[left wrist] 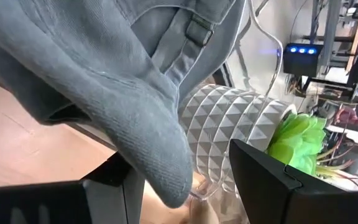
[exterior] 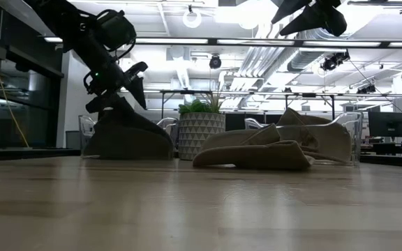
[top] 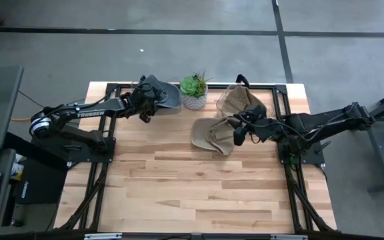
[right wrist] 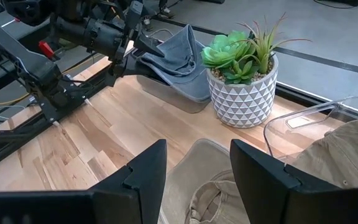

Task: Pick & Place hat
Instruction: Put the blue cap into the left transparent bin, then put the light brown cap into the right transparent bin

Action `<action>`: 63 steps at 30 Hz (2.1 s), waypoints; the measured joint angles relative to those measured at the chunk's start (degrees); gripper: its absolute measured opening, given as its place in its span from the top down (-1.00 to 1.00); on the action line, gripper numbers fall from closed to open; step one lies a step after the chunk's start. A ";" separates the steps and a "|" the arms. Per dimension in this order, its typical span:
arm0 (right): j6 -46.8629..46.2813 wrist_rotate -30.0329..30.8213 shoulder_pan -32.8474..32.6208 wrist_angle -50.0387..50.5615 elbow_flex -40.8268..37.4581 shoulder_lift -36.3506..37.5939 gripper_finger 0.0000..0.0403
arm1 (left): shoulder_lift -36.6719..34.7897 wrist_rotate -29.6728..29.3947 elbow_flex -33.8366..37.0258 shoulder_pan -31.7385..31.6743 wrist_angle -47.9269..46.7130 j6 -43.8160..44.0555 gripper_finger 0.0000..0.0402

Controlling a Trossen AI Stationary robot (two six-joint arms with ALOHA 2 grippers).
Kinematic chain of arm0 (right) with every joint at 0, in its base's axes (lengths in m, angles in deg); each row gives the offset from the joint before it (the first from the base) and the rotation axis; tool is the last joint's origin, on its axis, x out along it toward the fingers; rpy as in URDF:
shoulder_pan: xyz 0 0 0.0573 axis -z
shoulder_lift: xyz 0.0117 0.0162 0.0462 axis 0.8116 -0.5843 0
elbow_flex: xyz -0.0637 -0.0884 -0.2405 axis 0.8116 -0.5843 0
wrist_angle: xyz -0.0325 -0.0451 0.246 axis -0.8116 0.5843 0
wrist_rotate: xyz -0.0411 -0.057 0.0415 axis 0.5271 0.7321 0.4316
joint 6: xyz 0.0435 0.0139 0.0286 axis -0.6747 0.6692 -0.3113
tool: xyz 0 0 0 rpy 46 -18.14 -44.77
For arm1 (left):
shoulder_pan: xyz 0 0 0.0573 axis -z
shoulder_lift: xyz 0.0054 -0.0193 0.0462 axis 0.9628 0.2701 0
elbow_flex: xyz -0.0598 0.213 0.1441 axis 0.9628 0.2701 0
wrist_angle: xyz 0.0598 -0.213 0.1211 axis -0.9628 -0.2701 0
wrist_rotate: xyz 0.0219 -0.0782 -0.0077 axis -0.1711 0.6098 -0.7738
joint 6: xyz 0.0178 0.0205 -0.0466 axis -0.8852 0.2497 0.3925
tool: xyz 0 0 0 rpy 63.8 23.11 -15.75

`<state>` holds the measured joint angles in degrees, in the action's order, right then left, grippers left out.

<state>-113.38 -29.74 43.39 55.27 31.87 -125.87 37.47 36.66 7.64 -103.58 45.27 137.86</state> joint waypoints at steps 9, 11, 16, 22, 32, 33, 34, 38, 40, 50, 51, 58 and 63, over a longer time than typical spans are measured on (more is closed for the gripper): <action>0.00 -0.02 0.00 0.07 0.01 0.00 0.15 | -6.90 1.33 -0.02 0.01 0.38 -2.44 0.05; 0.00 0.00 0.00 0.15 0.00 0.00 0.15 | -8.92 2.42 -0.02 0.01 0.34 -4.16 0.05; 0.02 0.00 0.00 0.17 0.00 0.00 0.15 | -11.63 2.80 -0.02 0.01 -1.16 -6.30 0.05; 0.02 -0.02 0.00 0.17 0.00 0.00 0.15 | -11.87 2.60 -0.02 0.01 -4.89 -6.19 0.05; 0.02 -0.02 0.00 0.17 0.00 0.00 0.15 | -11.89 5.19 0.00 0.01 -7.21 -11.51 0.05; 0.02 -0.02 0.00 0.17 0.00 0.00 0.15 | -11.87 4.15 0.00 0.01 -8.35 -11.40 0.05; 0.05 -0.02 0.00 0.17 0.00 0.00 0.15 | -11.87 3.12 0.00 0.01 -9.30 -11.40 0.05; 0.42 -0.02 -0.01 0.17 0.01 0.00 0.15 | -11.10 -0.26 0.00 0.01 -11.07 -11.39 0.05; 0.42 0.00 0.00 0.17 0.00 0.00 0.15 | -11.04 -0.45 0.02 -0.01 -10.71 -11.38 0.05; 0.42 -0.19 0.00 0.17 0.00 0.00 0.15 | -11.23 9.88 0.02 0.01 -4.74 -13.81 0.05; 0.42 -0.34 0.00 0.17 0.00 0.00 0.15 | -11.23 11.35 0.02 0.01 -4.41 -14.73 0.05; 0.59 -1.57 0.00 0.20 0.00 0.00 0.15 | -11.23 26.04 0.02 0.19 -1.79 -23.57 0.05; 6.02 -5.28 0.00 0.20 0.01 -1.03 0.15 | -11.23 31.27 0.02 3.37 0.18 -28.76 0.05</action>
<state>-107.36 -35.01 43.40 55.48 31.87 -126.90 26.24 67.93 7.66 -100.20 45.45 109.09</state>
